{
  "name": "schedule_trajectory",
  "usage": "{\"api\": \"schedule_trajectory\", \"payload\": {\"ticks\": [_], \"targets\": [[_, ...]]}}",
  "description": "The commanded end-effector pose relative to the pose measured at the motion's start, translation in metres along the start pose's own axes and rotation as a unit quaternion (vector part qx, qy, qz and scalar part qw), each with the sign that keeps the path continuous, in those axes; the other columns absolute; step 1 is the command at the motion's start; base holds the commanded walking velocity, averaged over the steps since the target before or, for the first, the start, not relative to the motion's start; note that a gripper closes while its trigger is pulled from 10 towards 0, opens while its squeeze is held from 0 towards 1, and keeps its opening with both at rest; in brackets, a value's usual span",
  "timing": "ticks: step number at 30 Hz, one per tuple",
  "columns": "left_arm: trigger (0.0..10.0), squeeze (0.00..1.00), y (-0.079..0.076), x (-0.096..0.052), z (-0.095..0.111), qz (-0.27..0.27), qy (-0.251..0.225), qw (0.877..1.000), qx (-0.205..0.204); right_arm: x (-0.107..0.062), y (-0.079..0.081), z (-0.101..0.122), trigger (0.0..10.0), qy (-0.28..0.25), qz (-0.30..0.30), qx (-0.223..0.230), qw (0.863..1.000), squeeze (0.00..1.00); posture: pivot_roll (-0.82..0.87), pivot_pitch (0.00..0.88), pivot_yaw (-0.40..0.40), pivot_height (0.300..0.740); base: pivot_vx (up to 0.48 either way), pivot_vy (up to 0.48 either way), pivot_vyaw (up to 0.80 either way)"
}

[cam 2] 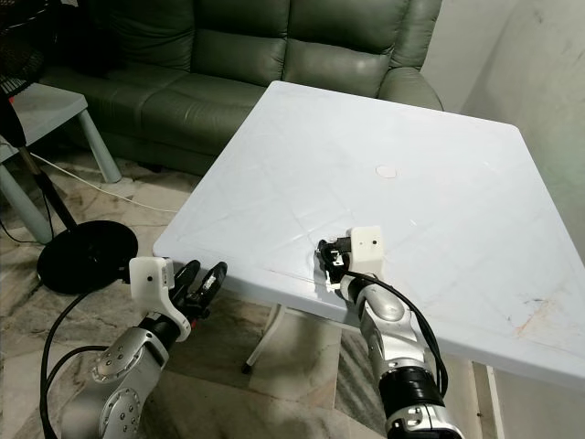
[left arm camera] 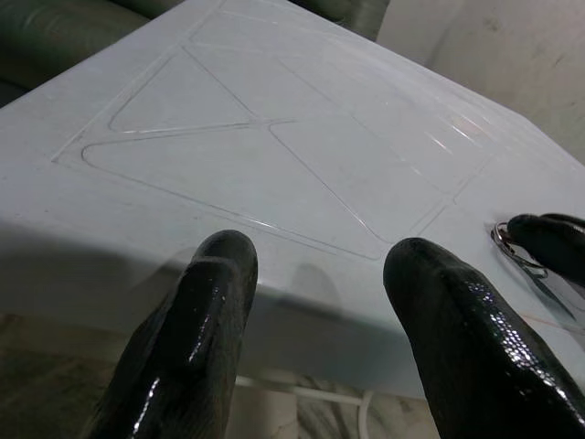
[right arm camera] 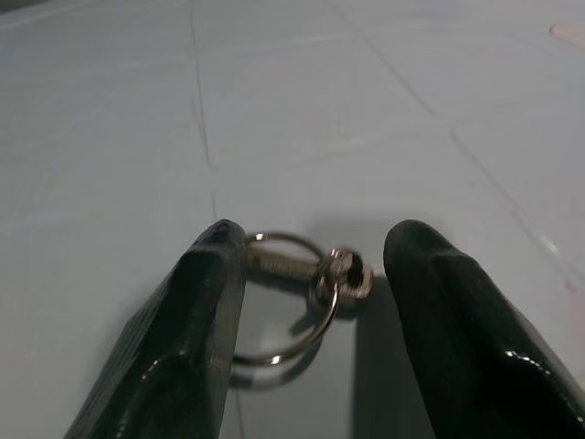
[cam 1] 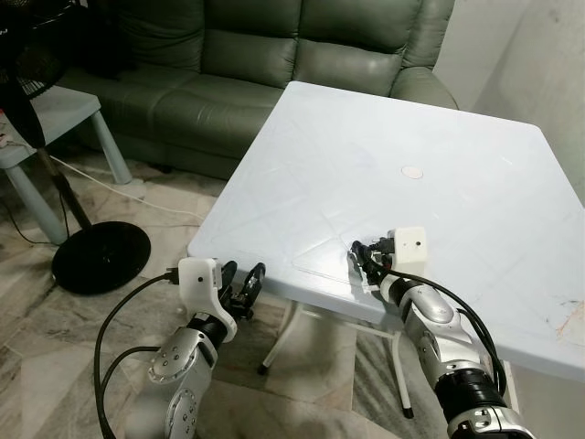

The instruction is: Hang keys on a hook

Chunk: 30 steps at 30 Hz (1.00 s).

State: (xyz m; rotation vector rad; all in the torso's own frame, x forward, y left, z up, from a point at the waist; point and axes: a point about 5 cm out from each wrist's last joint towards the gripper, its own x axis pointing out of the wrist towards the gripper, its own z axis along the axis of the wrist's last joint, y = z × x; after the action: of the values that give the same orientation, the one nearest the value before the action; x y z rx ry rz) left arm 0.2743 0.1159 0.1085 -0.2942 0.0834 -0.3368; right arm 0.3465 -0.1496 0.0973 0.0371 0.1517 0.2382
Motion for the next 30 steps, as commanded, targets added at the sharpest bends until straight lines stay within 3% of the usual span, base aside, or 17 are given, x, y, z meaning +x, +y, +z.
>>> {"api": "schedule_trajectory", "payload": {"ticks": [1, 3, 4, 5, 6, 7, 8, 9, 10, 30], "targets": [[10.0, 0.0, -0.0016, 0.001, 0.0003, -0.004, 0.003, 1.0, 0.001, -0.0008, 0.0, 0.002, 10.0, 0.0, 0.0, 0.001, 1.0, 0.0, 0.1, 0.12, -0.083, 0.74, 0.0, 0.0, 0.0], [10.0, 0.0, -0.0018, 0.0011, 0.0004, -0.004, 0.002, 1.0, 0.002, -0.001, -0.0003, 0.0009, 10.0, 0.006, -0.004, 0.005, 1.0, 0.0, 0.1, 0.12, -0.083, 0.74, 0.0, 0.0, 0.0], [10.0, 0.0, -0.0019, 0.0012, 0.0001, -0.005, 0.002, 1.0, 0.002, -0.0011, -0.0004, 0.0004, 6.6, 0.006, -0.005, 0.008, 1.0, 0.0, 0.1, 0.114, -0.084, 0.74, 0.0, 0.0, 0.0], [10.0, 0.0, -0.002, 0.0013, 0.0, -0.005, 0.002, 1.0, 0.002, -0.0012, -0.0004, 0.0002, 6.6, 0.005, -0.006, 0.01, 1.0, 0.0, 0.1, 0.114, -0.084, 0.74, 0.0, 0.0, 0.0], [10.0, 0.0, -0.0023, 0.0016, -0.0001, -0.005, 0.002, 1.0, 0.002, -0.0014, -0.0011, -0.0001, 3.1, 0.007, -0.01, 0.01, 1.0, 0.0, 0.1, 0.112, -0.086, 0.74, 0.0, 0.0, 0.0], [10.0, 0.0, -0.0023, 0.0016, -0.0001, -0.005, 0.002, 1.0, 0.002, -0.0014, -0.0011, -0.0001, 3.1, 0.007, -0.01, 0.01, 1.0, 0.0, 0.1, 0.112, -0.086, 0.74, 0.0, 0.0, 0.0], [10.0, 0.0, -0.0025, 0.0018, 0.0, -0.006, 0.002, 1.0, 0.002, -0.0015, -0.0015, 0.0003, 2.0, 0.005, -0.012, 0.01, 1.0, 0.0, 0.1, 0.112, -0.086, 0.74, 0.0, 0.0, 0.0], [10.0, 0.0, -0.0025, 0.0018, 0.0, -0.006, 0.002, 1.0, 0.002, -0.0015, -0.0015, 0.0005, 2.0, 0.004, -0.013, 0.01, 1.0, 0.0, 0.1, 0.112, -0.086, 0.74, 0.0, 0.0, 0.0], [10.0, 0.0, -0.0026, 0.002, 0.0001, -0.006, 0.002, 1.0, 0.002, -0.0014, -0.0019, 0.0008, 0.5, 0.004, -0.015, 0.01, 1.0, 0.0, 0.1, 0.113, -0.086, 0.74, 0.0, 0.0, 0.0], [10.0, 0.0, -0.0035, 0.0015, -0.0001, -0.004, 0.002, 1.0, 0.0, -0.0003, -0.0037, 0.0045, 0.0, -0.007, -0.041, 0.003, 0.999, 0.0, 0.1, 0.122, -0.086, 0.74, 0.0, 0.0, 0.0]]}}
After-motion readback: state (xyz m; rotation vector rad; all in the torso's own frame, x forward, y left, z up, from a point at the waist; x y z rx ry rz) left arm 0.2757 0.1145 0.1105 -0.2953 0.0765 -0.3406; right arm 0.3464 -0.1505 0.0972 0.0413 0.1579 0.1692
